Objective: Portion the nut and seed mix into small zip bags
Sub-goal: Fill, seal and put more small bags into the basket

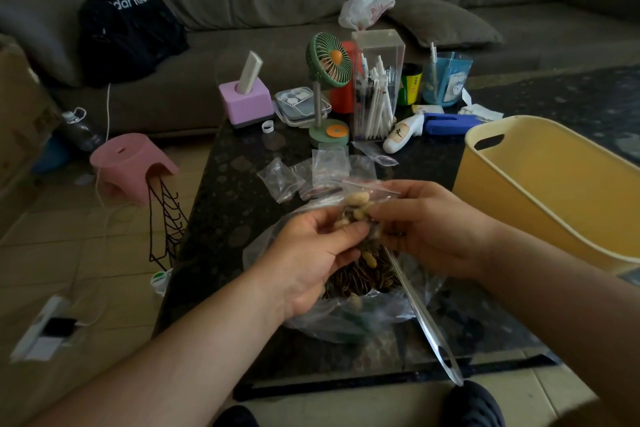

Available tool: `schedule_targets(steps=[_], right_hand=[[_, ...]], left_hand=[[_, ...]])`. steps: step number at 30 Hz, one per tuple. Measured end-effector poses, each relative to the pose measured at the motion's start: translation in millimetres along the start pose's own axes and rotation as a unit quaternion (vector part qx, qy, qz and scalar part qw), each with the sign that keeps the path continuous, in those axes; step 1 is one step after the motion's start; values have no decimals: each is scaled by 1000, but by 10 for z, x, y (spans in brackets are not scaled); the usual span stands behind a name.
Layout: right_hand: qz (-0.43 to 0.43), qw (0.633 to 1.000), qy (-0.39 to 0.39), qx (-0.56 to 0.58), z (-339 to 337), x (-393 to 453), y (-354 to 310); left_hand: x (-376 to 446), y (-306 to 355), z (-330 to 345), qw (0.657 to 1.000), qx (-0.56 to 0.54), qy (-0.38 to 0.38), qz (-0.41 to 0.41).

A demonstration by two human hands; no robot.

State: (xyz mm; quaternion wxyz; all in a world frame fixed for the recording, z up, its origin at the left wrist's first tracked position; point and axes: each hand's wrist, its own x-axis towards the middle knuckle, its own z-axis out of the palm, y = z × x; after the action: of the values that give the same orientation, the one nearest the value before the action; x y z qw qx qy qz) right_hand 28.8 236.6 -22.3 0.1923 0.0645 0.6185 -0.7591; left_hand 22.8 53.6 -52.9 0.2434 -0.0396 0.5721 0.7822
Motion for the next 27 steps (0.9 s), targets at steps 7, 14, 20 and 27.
schedule_targets(steps=[7,14,20,27], right_hand=[[-31,999,18,-18,-17,16,51],[-45,998,8,-53,-19,9,43],[-65,996,27,-54,-16,30,57],[-29,998,4,-59,-22,12,72]], left_hand=[[-19,10,42,1000,-1,23,7],[-60,-5,61,997,68,9,39],[-60,10,15,997,61,-7,37],[-28,77,-9,991,69,49,100]])
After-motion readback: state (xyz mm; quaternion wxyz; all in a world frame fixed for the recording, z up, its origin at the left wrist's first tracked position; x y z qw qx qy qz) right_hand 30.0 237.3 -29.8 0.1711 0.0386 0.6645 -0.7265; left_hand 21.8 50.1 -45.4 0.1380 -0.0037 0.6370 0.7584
